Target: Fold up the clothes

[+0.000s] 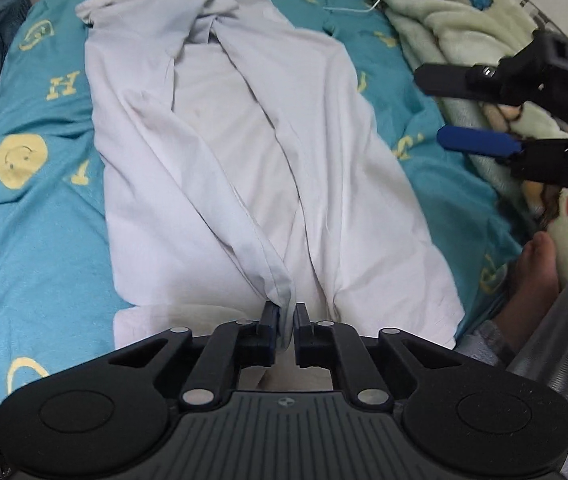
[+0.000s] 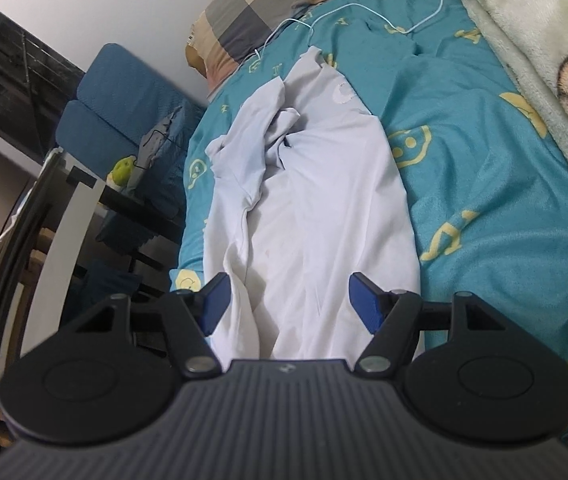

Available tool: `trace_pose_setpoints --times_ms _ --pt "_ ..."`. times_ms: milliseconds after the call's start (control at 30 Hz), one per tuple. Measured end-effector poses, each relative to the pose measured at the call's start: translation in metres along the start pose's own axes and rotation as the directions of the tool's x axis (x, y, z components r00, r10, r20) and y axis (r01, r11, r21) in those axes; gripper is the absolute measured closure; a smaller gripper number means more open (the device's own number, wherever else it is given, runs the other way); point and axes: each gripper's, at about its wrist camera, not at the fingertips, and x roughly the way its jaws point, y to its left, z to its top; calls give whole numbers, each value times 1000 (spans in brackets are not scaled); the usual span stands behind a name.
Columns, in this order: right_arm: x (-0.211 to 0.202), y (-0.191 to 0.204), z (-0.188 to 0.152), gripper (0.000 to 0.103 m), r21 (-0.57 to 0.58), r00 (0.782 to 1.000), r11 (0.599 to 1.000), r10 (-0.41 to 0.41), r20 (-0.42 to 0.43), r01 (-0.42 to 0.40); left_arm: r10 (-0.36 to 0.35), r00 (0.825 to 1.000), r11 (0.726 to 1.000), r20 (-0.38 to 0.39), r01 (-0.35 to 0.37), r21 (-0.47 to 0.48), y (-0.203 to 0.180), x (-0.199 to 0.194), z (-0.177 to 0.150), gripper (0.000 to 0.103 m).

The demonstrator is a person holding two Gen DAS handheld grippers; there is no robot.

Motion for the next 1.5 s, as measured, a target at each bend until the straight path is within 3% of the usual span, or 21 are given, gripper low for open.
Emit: trace_pose_setpoints --times_ms 167,233,333,433,500,600,700,767,800,867,1000,1100,1200,1300,1367,1467,1500 --pt "1 -6 2 34 36 1000 999 14 -4 -14 19 999 999 42 -21 47 13 -30 -4 39" --pt "2 -3 0 34 30 1000 999 24 -10 -23 31 998 999 63 -32 19 32 -46 -5 35" --pt "2 1 -1 34 16 999 999 34 -17 -33 37 996 994 85 -27 -107 71 -58 -8 27" --pt "3 0 -1 34 22 999 999 34 -19 -34 48 995 973 84 -27 -229 108 -55 -18 26" --pt "3 -1 -1 34 28 999 999 36 -22 -35 27 996 970 86 -5 -244 111 -54 -20 26" --pt "5 -2 -2 34 33 999 999 34 -29 -33 -19 996 972 92 39 -230 106 -52 -23 31" --pt "7 -3 -2 34 36 999 999 34 -36 -33 -64 993 973 96 84 -216 101 -50 -25 49" --pt "9 -4 -3 34 38 998 999 33 -45 -31 -95 991 972 99 114 -207 98 -48 -26 90" --pt "10 -5 -3 34 43 998 999 33 -51 -31 -110 989 971 101 129 -202 96 -48 -27 100" --pt "11 -10 -2 34 65 997 997 42 -62 -38 -136 985 972 104 153 -177 88 -49 -28 100" --pt "4 -29 5 35 166 999 985 39 -26 -34 -165 980 985 109 169 -25 40 -71 -33 100" --pt "4 -36 6 35 197 999 980 27 -24 -22 -199 977 978 71 193 82 1 -70 -42 100" --pt "7 -32 3 35 172 999 985 13 -52 -4 -219 976 968 17 215 131 -22 -58 -55 99" --pt "11 -31 -2 35 143 996 989 -9 -90 22 -243 967 970 82 240 39 -2 -61 -59 77" --pt "13 -35 -4 35 149 994 988 -34 -108 50 -254 956 964 144 262 -38 16 -66 -60 55" --pt "15 -43 -5 35 176 990 979 -83 -115 102 -260 936 942 236 300 -150 44 -74 -61 34" --pt "16 -44 -6 35 184 988 976 -97 -120 118 -259 928 931 267 314 -187 53 -77 -62 31"
